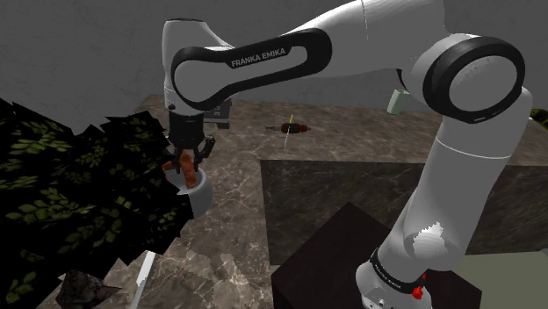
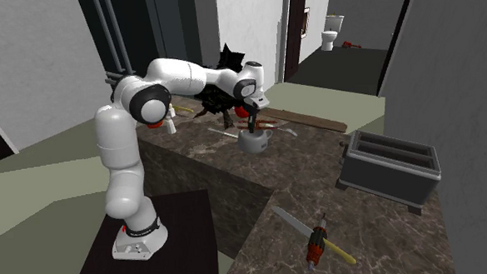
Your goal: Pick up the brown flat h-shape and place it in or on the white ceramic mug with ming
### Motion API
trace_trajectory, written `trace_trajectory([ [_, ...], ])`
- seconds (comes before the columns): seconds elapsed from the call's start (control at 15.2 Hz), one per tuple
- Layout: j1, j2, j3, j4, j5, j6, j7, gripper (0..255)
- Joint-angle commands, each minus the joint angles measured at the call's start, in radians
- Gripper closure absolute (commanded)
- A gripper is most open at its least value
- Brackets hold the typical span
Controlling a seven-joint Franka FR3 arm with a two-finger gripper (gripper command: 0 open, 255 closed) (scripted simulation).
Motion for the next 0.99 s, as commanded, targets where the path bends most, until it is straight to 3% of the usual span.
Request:
trace_trajectory([
  [0.0,0.010,0.013,0.007,-0.028,-0.002,0.033,0.002,255],
  [0.46,0.012,0.013,0.005,-0.028,-0.002,0.033,0.002,255],
  [0.53,0.013,0.014,0.006,-0.030,-0.002,0.035,0.003,0],
  [0.92,0.010,0.002,0.004,-0.008,0.003,0.002,-0.001,0],
])
